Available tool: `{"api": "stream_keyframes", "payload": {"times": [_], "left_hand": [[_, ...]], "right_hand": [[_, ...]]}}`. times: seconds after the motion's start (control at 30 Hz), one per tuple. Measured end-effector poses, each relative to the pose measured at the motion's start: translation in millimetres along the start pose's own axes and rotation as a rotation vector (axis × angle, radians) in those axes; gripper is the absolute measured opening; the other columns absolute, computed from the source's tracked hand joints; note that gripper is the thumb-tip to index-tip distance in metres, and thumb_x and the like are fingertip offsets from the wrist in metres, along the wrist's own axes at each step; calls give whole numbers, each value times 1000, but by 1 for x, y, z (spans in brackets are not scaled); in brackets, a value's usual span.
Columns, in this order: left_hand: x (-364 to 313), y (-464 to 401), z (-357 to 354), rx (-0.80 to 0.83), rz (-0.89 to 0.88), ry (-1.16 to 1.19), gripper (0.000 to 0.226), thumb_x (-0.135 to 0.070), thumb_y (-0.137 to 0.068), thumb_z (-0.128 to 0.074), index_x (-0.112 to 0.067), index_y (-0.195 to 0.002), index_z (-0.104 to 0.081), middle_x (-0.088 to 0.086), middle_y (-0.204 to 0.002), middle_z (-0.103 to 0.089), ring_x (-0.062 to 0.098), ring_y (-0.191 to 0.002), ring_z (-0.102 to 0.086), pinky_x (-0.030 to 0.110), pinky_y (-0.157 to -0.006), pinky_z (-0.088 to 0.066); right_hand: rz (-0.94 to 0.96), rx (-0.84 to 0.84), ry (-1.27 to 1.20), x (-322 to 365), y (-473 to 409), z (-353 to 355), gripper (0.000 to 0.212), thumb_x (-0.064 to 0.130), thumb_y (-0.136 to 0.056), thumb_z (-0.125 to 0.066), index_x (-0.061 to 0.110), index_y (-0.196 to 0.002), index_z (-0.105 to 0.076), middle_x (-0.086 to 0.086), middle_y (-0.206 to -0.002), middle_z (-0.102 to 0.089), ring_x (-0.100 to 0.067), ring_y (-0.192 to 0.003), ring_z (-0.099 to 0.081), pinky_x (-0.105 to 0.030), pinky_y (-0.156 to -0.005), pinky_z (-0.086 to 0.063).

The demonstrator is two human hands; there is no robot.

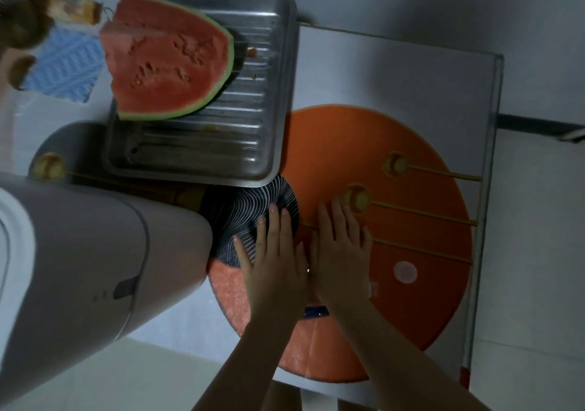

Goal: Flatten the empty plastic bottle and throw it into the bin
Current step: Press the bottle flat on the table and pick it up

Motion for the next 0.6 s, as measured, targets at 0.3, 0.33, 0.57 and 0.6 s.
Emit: {"api": "stream_keyframes", "payload": {"times": [0.3,0.33,0.57,0.6], "left_hand": [[2,8,-1,45,-68,-58,59,-42,-92,1,-21,-147,2,1,-160,-4,20,-146,2,51,-113,10],[0,10,1,47,-79,-48,59,-42,-92,-1,-21,-148,-3,2,-159,-8,20,-146,-1,52,-112,9],[-21,47,1,88,-347,-31,72,-56,-84,-41,-15,-143,-36,8,-153,-30,28,-140,-29,56,-109,-16],[-22,52,-1,94,-352,-6,76,-59,-81,-46,-15,-142,-38,8,-152,-33,29,-140,-31,57,-109,-19]], "right_hand": [[-19,-126,-301,-4,-3,30,47,22,-97,-43,18,-142,-33,-4,-151,-39,-21,-137,-36,-46,-112,-30],[-11,-128,-290,-7,-1,34,47,21,-97,-43,17,-142,-34,-5,-150,-40,-21,-137,-37,-46,-111,-31],[-23,-141,-238,-49,22,53,52,24,-89,-39,18,-141,-38,-9,-145,-47,-29,-134,-40,-52,-109,-33],[-28,-141,-230,-57,25,55,52,23,-89,-39,17,-140,-39,-11,-144,-47,-30,-134,-41,-52,-109,-34]]}}
Point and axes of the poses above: each hand's wrist, its own y-axis away from the middle knuckle, its own z-axis out of the back of the hand, x = y × z, the point moved 6 cm from there along -y, towards the middle knuckle
